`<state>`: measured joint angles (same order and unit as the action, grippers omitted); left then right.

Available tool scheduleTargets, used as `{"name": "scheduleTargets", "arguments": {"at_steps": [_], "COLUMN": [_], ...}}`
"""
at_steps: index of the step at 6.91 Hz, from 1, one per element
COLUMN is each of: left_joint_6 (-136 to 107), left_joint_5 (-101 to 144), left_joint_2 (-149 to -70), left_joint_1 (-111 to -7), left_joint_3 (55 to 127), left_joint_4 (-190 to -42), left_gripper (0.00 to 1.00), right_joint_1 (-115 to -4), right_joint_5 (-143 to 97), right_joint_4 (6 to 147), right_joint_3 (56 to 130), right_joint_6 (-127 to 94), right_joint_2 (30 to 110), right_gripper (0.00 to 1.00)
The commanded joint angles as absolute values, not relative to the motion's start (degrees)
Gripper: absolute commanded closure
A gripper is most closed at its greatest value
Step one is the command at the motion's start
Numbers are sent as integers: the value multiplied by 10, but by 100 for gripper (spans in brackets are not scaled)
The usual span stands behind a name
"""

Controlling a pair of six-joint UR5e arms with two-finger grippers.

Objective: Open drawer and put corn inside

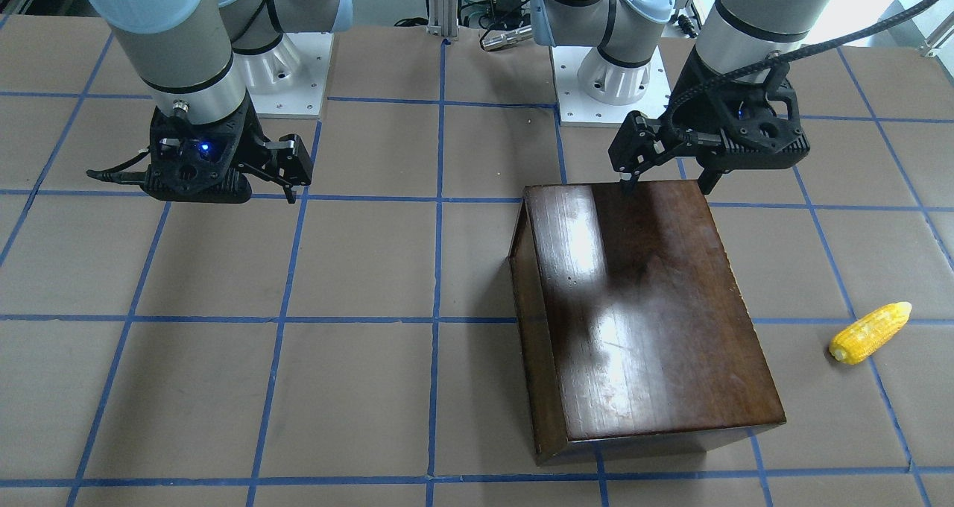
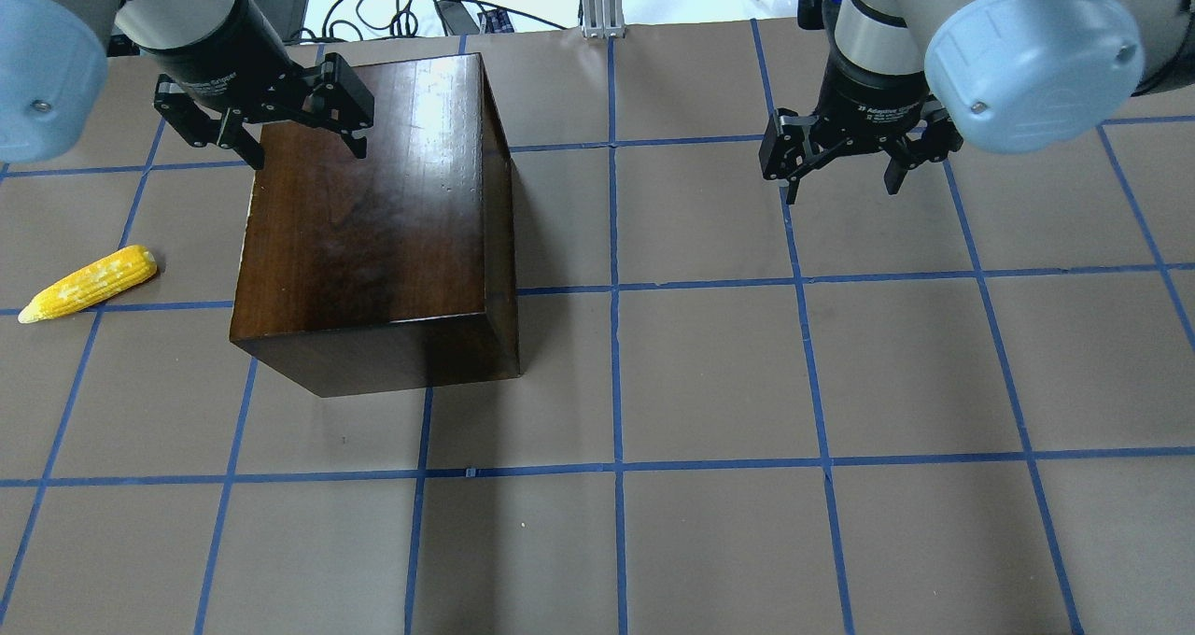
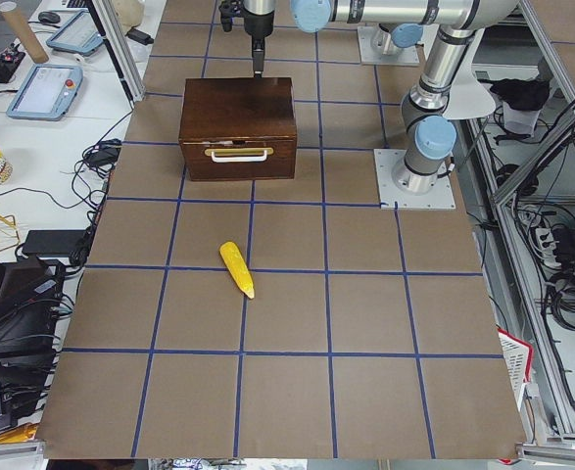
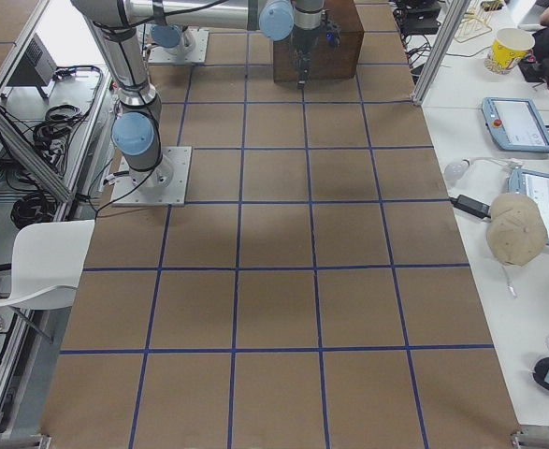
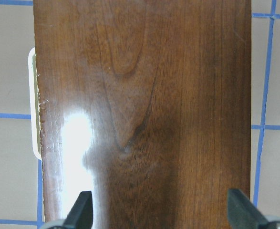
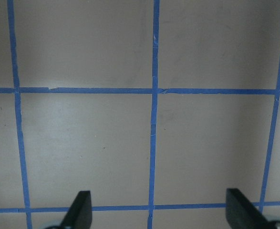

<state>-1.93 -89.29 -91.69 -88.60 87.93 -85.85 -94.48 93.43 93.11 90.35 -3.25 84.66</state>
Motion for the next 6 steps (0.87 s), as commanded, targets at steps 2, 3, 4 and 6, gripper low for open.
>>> {"name": "scheduleTargets", "arguments": {"at_steps": [2, 3, 4, 6], "left_joint_6": [-19, -19, -19, -19], "left_joint_5": [-898, -898, -899, -899], "left_joint_2": [-922, -923, -923, -919], "left_joint_1": [-902, -902, -902, -902], "left_joint_3": [880, 880, 879, 880], "left_joint_4": [-855, -854, -854, -860], "left_gripper": [0, 0, 0, 0], "right_joint_1": [-945, -945, -945, -945], "right_joint_5": [934, 934, 934, 934], "right_joint_4": [932, 932, 931, 931], "right_joint_3": [904, 904, 904, 904], "right_joint_6": [-33, -33, -33, -33], "right_joint_2": [846, 846, 846, 846], "right_gripper": [0, 0, 0, 0]}}
